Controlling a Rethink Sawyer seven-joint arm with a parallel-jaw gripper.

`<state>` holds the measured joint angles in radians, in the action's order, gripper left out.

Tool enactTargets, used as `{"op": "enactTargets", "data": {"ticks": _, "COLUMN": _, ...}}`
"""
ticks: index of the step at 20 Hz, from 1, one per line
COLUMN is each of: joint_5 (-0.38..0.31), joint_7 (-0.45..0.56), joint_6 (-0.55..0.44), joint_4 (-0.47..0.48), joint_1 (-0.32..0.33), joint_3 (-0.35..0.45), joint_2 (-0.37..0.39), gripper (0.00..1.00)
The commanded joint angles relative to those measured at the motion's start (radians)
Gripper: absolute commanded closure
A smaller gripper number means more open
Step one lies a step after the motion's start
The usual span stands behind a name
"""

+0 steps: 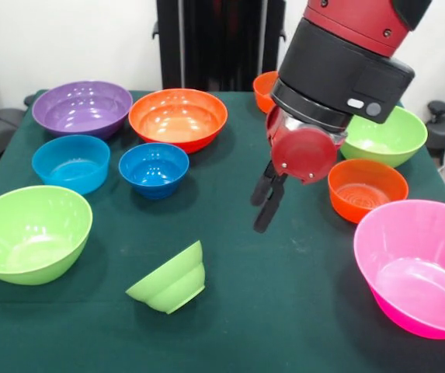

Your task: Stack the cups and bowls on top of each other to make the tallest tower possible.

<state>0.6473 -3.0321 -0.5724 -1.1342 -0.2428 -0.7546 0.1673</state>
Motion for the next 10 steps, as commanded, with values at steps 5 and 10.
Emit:
{"op": "enactTargets", "data": {"ticks": 5, "joint_5": -0.271, "joint_7": 0.391, "joint_6": 0.184, "joint_4": -0.351, "joint_1": 0.111, "joint_3": 0.379, "joint_2": 0.259, "gripper": 0.00}}
{"op": "enactTargets", "data": {"ticks": 10, "joint_5": -0.448, "joint_7": 0.466, "joint_6": 0.205, "joint_4": -0.392, "joint_1": 0.193, "joint_3": 0.469, "joint_2": 0.326, "gripper": 0.00}}
